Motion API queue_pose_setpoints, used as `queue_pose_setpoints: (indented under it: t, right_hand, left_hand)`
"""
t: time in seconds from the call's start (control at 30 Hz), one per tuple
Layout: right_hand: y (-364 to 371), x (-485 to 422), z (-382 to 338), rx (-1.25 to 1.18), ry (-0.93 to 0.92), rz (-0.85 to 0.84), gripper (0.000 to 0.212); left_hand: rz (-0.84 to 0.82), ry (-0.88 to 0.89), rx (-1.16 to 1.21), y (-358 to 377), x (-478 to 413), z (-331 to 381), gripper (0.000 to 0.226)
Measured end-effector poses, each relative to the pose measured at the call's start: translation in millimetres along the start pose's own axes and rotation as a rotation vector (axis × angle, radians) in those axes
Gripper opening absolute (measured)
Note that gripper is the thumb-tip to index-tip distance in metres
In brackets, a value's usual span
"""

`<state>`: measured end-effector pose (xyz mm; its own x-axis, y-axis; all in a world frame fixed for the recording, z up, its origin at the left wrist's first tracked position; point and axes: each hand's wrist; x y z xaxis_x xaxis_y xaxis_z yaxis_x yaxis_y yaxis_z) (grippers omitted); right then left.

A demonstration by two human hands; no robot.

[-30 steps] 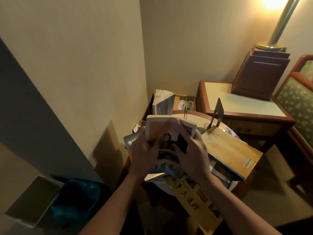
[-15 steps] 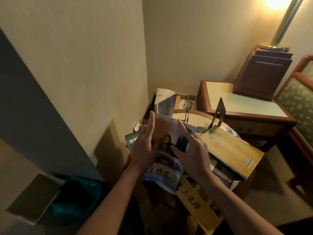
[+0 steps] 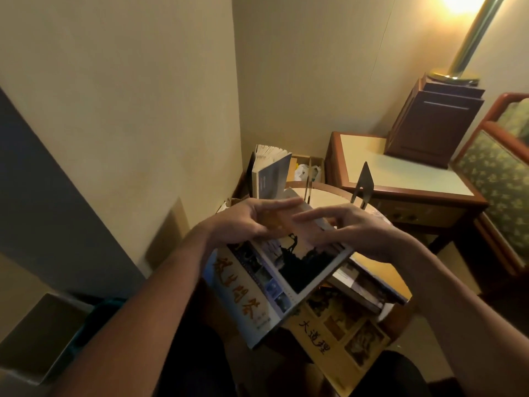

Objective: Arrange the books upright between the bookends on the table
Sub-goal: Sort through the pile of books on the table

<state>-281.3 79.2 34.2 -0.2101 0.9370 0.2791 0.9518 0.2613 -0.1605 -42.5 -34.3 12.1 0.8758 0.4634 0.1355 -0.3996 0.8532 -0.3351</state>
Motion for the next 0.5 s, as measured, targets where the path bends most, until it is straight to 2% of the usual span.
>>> queue_pose_setpoints:
  t: [0.1, 0.2, 0.27, 0.3, 0.4, 0.5]
  right_hand:
    - [1, -8, 0, 0.114, -0.048, 0.127, 0.037]
    - [-8, -14, -8, 0.245, -0.086, 0.284, 0.044]
    - [-15, -22, -13, 0.422, -0.145, 0.405, 0.045]
    - [-19, -28, -15, 0.513, -0.172, 0.476, 0.045]
    - [-23, -53, -25, 0.717, -0.230, 0.686, 0.044]
    - [-26, -92, -33, 0.766, -0.230, 0.749, 0.044]
  left_hand:
    - [0.115, 0.011, 0.010, 5, -18, -6, 0.071]
    - [0.493, 0.042, -0.151, 8, -36, -29, 0.055]
    - [0.722, -0.012, -0.342, 9, -45, -55, 0.059]
    - [0.773, -0.061, -0.403, 11, -48, -70, 0.063]
    - [0.727, -0.272, -0.579, 20, -56, -118, 0.064]
    - [0.518, -0.470, -0.898, 36, -62, -154, 0.078]
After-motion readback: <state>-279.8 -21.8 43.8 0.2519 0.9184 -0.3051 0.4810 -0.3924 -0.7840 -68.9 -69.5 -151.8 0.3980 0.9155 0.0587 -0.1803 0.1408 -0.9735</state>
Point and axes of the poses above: each hand's wrist, its own x-axis away from the middle knuckle, its own y-axis out of the palm, z = x × y, and after that the axes turned 6 degrees about -x, right-handed
